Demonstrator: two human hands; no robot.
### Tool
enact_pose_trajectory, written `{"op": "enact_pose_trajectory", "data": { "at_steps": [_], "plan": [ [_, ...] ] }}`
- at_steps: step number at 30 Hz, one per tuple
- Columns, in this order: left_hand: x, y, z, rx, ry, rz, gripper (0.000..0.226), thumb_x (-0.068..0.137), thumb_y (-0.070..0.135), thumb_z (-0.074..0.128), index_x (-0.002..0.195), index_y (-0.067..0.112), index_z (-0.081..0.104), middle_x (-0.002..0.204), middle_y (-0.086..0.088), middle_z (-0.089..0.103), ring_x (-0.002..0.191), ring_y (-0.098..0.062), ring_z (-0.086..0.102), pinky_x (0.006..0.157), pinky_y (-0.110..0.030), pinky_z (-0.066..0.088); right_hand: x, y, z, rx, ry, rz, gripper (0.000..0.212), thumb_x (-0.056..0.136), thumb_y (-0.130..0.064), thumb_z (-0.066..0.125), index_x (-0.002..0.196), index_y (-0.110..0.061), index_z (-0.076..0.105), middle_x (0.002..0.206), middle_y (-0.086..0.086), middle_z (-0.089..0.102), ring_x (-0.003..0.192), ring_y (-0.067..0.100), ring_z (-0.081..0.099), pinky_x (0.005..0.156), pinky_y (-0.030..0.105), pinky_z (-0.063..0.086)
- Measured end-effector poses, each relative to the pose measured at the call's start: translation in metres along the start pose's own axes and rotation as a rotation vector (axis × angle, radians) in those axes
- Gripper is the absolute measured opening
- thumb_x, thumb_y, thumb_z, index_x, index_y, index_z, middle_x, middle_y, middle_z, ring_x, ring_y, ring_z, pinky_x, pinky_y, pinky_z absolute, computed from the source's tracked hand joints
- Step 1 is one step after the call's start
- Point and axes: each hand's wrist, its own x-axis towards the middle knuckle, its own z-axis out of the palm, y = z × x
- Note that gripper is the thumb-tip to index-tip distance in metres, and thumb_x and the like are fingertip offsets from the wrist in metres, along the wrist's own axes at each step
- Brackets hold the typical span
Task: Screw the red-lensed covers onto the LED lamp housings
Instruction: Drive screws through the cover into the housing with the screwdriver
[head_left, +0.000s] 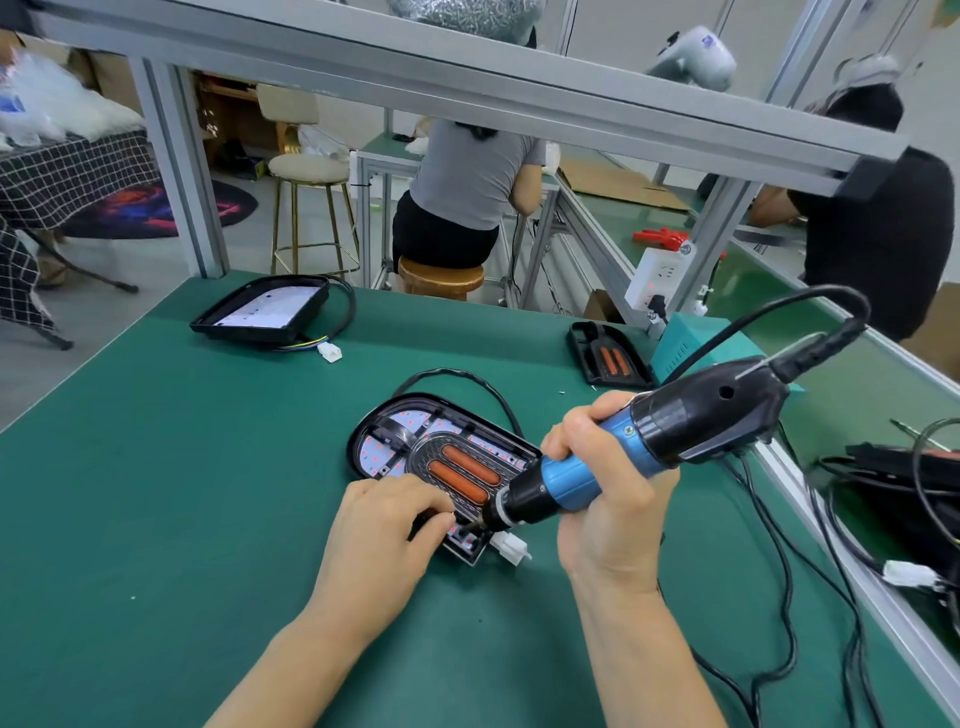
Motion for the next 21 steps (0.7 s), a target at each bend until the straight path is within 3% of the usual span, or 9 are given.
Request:
{"op": "enact_pose_trajectory", "data": {
  "at_steps": [4,10,15,17,21],
  "plan": [
    [0.001,0.000,0.000,0.009,0.007,0.002,0.011,0.084,0.015,0.071,0.077,0.024,0.069,0.077,0.018,0.064,0.076,0.000,0.053,0.086,-0.030,0.038,0.000,0.001,-0.002,-0.008,0.011,-0.004,0.023,0.061,-0.005,0.069,0.070,-0.025,0.061,0.059,0.002,0.049,0.051,0.018,0.049,0.058,0.029,0.047],
    [0.003,0.001,-0.003,0.017,0.027,0.004,0.015,0.086,0.018,0.068,0.074,0.026,0.067,0.073,0.018,0.063,0.073,0.000,0.054,0.078,-0.031,0.042,0.001,-0.010,-0.018,0.143,0.206,0.000,0.032,0.070,0.001,0.056,0.097,-0.015,0.055,0.057,0.001,0.047,0.051,0.017,0.048,0.057,0.025,0.045],
    [0.022,0.023,-0.001,0.023,0.070,0.089,0.013,0.080,0.028,0.058,0.074,0.026,0.069,0.072,0.016,0.064,0.074,-0.007,0.054,0.077,-0.032,0.038,0.000,-0.032,-0.047,0.255,0.335,-0.034,0.025,0.071,-0.005,0.054,0.091,-0.019,0.055,0.058,-0.007,0.045,0.051,0.009,0.045,0.059,0.022,0.044],
    [0.037,0.039,0.007,0.095,0.024,0.173,0.012,0.081,0.028,0.060,0.074,0.025,0.069,0.072,0.014,0.064,0.075,-0.013,0.056,0.078,-0.031,0.035,-0.003,-0.037,-0.056,0.238,0.369,-0.060,0.024,0.073,-0.005,0.054,0.091,-0.020,0.055,0.059,-0.007,0.044,0.052,0.009,0.044,0.061,0.022,0.045],
    [0.073,0.068,0.040,0.442,-0.127,0.280,0.018,0.092,0.032,0.052,0.091,0.031,0.069,0.092,0.010,0.065,0.096,-0.014,0.050,0.089,-0.030,0.020,-0.001,-0.040,-0.065,0.161,0.410,-0.118,0.025,0.074,-0.002,0.054,0.092,-0.020,0.054,0.060,-0.007,0.046,0.053,0.011,0.046,0.062,0.022,0.045]
  ]
}}
